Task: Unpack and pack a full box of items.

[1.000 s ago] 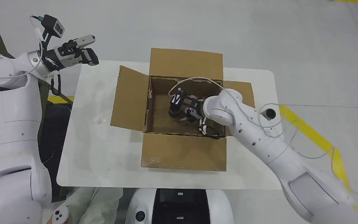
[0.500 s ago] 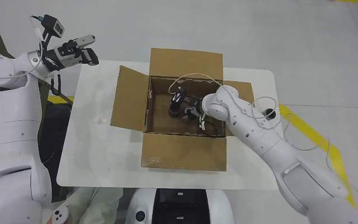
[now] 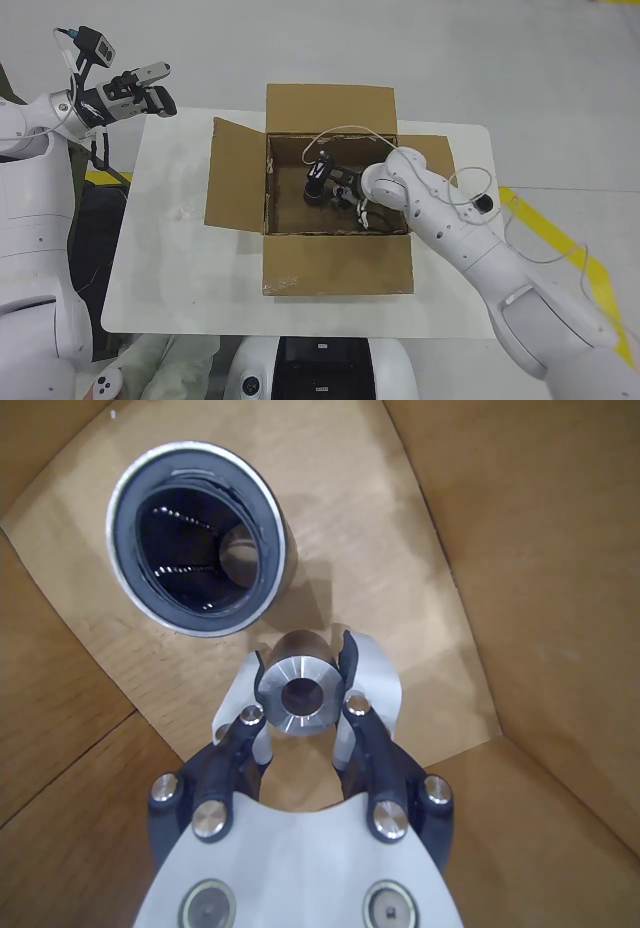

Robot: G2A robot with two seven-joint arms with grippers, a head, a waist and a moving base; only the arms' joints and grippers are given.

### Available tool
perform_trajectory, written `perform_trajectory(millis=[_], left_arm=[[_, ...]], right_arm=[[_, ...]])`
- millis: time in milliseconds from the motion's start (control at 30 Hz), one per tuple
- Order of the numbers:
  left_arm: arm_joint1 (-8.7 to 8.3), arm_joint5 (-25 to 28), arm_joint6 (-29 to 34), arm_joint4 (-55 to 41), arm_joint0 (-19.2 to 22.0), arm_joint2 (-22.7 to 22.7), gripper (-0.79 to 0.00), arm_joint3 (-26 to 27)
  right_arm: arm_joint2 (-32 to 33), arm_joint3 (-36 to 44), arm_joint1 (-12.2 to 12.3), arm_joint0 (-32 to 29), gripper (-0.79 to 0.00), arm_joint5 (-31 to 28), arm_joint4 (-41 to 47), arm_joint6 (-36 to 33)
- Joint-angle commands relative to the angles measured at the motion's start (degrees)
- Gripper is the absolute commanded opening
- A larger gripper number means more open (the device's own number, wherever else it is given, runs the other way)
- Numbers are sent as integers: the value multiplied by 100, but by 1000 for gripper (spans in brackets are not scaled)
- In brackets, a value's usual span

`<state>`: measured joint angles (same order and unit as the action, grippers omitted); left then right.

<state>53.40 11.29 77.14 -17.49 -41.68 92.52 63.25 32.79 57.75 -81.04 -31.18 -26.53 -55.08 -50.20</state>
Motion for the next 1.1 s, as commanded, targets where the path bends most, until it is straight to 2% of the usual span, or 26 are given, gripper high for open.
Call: perform_trajectory(millis=[0, 400, 867, 1067], left_arm=[[0, 0, 0, 0, 0, 0, 0, 0], [0, 0, 0, 0, 0, 0, 0, 0], [0, 0, 0, 0, 0, 0, 0, 0], [0, 0, 0, 0, 0, 0, 0, 0]], right_arm=[[63, 138, 34, -42, -785, 9, -64, -21], [795, 1705, 424, -733, -785, 185, -511, -317], [1938, 4175, 899, -2077, -785, 263, -1018, -721], [2348, 4798, 1021, -2559, -785, 287, -1106, -661]])
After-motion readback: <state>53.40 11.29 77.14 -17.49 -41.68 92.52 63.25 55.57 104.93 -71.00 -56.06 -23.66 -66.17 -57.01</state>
